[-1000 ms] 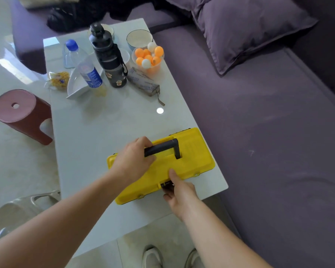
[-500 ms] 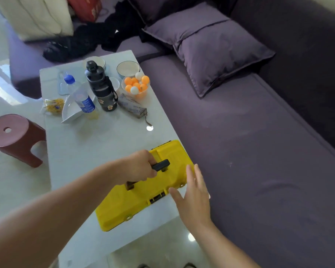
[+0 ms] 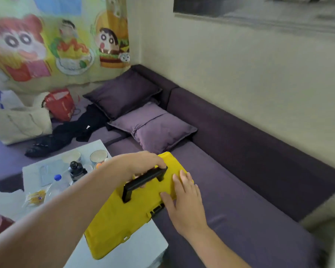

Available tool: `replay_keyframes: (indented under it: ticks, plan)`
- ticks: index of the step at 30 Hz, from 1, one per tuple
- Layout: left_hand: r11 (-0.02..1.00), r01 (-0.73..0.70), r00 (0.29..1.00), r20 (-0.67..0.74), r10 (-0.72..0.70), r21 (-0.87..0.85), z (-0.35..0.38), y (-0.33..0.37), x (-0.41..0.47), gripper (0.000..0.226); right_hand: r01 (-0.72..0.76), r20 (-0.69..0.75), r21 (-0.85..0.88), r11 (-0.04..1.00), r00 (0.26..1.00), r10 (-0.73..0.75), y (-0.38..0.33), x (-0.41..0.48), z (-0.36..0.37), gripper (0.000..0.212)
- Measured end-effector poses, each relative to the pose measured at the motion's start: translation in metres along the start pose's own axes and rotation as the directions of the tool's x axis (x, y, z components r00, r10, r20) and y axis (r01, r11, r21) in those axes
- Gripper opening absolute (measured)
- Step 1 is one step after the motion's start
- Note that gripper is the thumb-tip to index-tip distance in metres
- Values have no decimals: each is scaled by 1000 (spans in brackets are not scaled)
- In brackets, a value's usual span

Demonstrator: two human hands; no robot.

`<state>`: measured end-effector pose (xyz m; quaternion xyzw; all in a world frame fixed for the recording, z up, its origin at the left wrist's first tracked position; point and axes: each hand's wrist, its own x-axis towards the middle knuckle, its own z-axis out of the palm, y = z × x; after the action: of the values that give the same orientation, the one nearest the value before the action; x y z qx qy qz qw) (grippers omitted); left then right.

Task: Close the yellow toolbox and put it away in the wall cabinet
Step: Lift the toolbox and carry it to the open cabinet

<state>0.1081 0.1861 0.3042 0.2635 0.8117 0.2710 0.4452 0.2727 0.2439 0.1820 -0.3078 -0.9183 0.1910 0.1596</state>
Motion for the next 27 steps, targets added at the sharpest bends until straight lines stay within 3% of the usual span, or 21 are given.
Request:
replay_keyframes:
  ticks: [5, 10, 18, 27]
  plan:
    - [995, -62, 998, 5, 62, 80, 23, 113, -55, 52, 13, -168, 15, 1000, 986, -11, 29, -8, -114, 78]
    - [974, -191, 982, 20, 190, 119, 87, 213, -97, 50, 7, -329, -23, 1000, 944, -15, 88, -36, -222, 75]
    - [933, -299, 944, 203, 259, 201, 226, 357, -130, 50, -111, -474, -98, 989, 879, 52, 212, -100, -365, 72]
    - [789, -562, 781, 475, 406, 249, 405, 479, -148, 27, -381, -590, -75, 922, 762, 267, 339, -203, -476, 65]
